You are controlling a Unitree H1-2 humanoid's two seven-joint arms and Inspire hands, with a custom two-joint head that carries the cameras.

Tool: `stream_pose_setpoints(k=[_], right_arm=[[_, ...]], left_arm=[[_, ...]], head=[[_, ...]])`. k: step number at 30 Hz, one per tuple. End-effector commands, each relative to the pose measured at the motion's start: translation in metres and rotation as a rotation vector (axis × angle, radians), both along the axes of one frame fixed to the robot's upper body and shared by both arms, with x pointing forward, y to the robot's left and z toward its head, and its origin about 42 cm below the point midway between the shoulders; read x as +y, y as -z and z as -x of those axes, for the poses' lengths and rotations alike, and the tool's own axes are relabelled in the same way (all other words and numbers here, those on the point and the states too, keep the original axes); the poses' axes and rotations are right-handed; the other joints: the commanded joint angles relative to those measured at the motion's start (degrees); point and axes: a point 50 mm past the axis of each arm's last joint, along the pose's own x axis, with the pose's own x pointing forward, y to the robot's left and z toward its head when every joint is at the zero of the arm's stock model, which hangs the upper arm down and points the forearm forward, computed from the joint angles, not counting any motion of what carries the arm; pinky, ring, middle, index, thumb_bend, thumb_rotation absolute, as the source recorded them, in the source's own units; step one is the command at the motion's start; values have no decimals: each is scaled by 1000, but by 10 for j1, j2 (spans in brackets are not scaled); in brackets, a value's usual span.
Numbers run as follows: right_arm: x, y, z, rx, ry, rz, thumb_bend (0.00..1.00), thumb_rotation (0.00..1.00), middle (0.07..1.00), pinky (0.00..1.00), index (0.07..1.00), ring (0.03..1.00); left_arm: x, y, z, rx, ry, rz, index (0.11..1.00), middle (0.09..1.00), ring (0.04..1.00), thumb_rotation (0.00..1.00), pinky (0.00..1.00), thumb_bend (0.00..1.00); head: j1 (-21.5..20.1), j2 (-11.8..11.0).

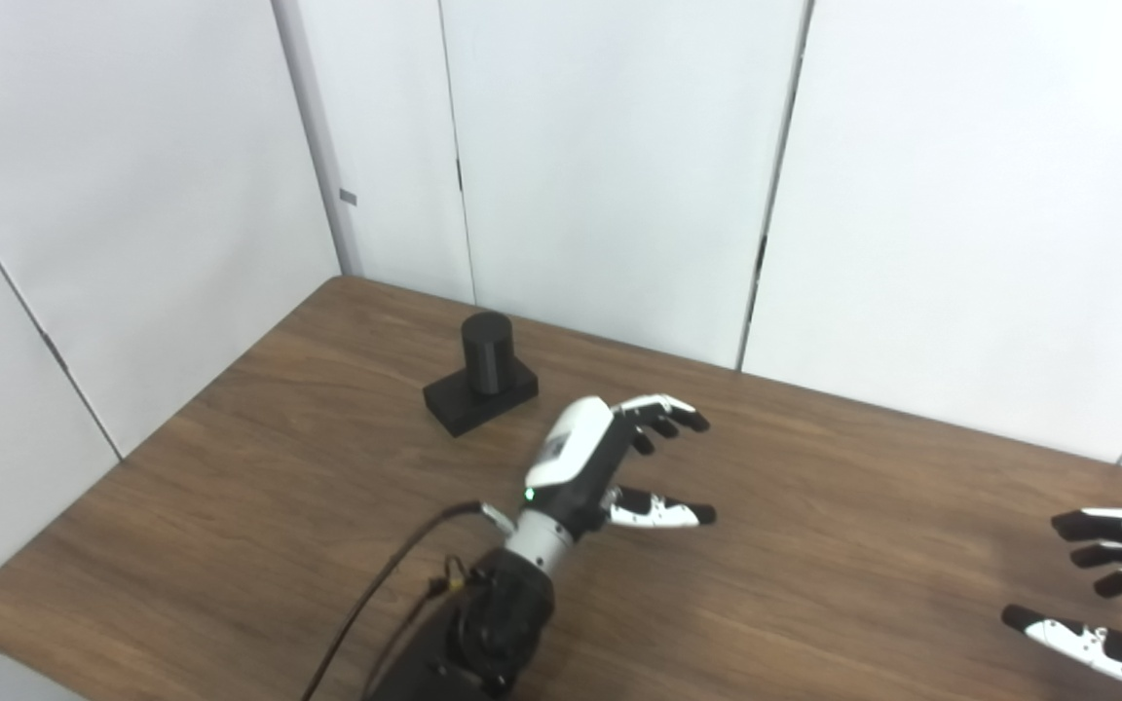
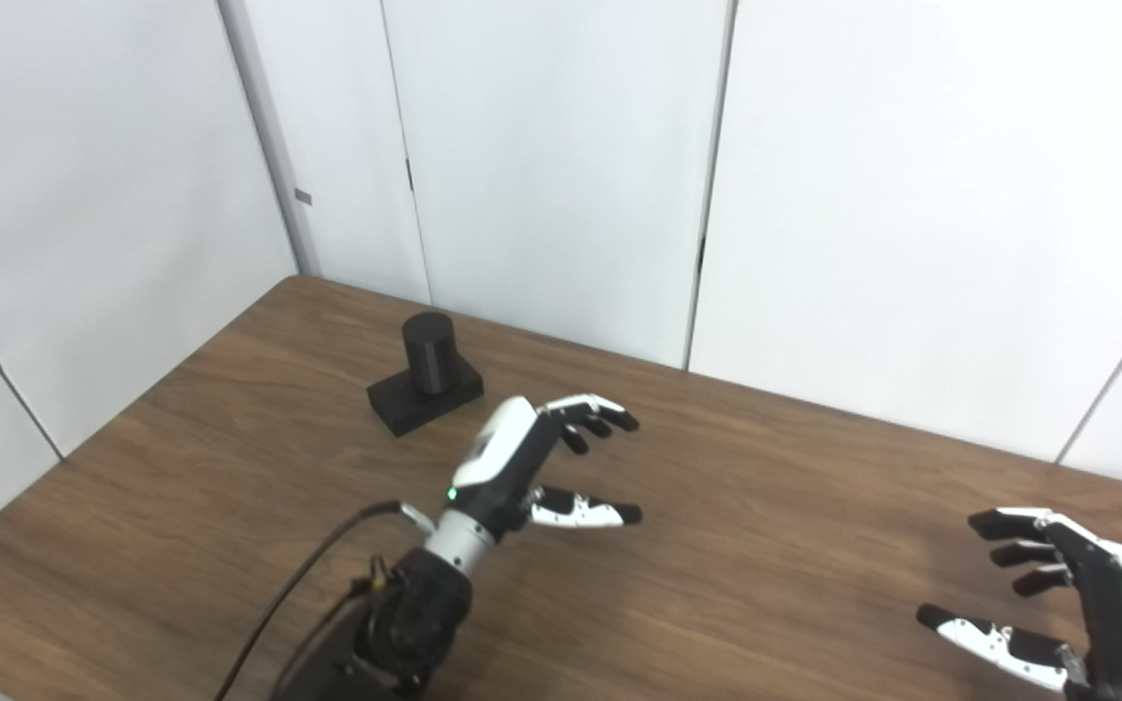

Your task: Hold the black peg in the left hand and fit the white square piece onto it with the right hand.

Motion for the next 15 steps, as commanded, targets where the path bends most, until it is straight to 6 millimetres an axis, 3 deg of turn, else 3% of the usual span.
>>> stream_pose_setpoints(k=[1,10,15], right_arm=[[-2,-20,-5,-88,-17,9,724,0,630,451,596,575],[-1,-23,-4,-102,-8,58,726,0,622,447,585,568],[0,-25,-3,-106,-9,74,704,0,623,449,589,560]], left_arm=[[4,-34,-10,-104,19,-30,660,730,688,86,555,813],[45,-63,-14,-165,-89,-137,704,734,678,117,559,839],[72,-80,-14,-194,-190,-174,750,781,740,163,610,852]], head=[[4,0],[4,0],[5,1]])
